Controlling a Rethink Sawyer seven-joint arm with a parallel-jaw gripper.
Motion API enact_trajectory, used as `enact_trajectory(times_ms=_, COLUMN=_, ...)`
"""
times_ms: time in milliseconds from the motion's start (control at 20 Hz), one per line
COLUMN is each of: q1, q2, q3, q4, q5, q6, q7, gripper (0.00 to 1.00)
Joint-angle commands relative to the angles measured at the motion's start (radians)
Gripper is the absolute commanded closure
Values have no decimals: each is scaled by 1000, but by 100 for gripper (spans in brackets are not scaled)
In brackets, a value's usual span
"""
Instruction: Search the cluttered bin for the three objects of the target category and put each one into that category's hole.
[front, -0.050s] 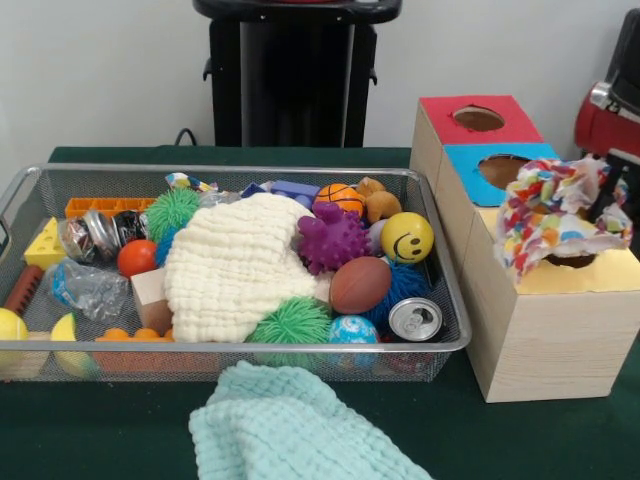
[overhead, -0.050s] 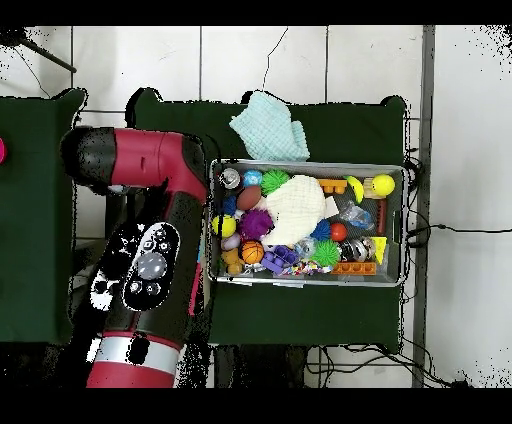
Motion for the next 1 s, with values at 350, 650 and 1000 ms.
enact_trajectory(times_ms=350, q1=20, q2=26, q3=85, q4=203, q5=69, q6=-16, q7=363, gripper=100)
enact_trajectory(times_ms=650, q1=-13, q2=50, q3=127, q4=236, q5=56, q6=-127, q7=280, gripper=100)
enact_trajectory(times_ms=1000, q1=-54, q2=65, q3=158, q4=239, q5=40, q6=-171, q7=225, gripper=100)
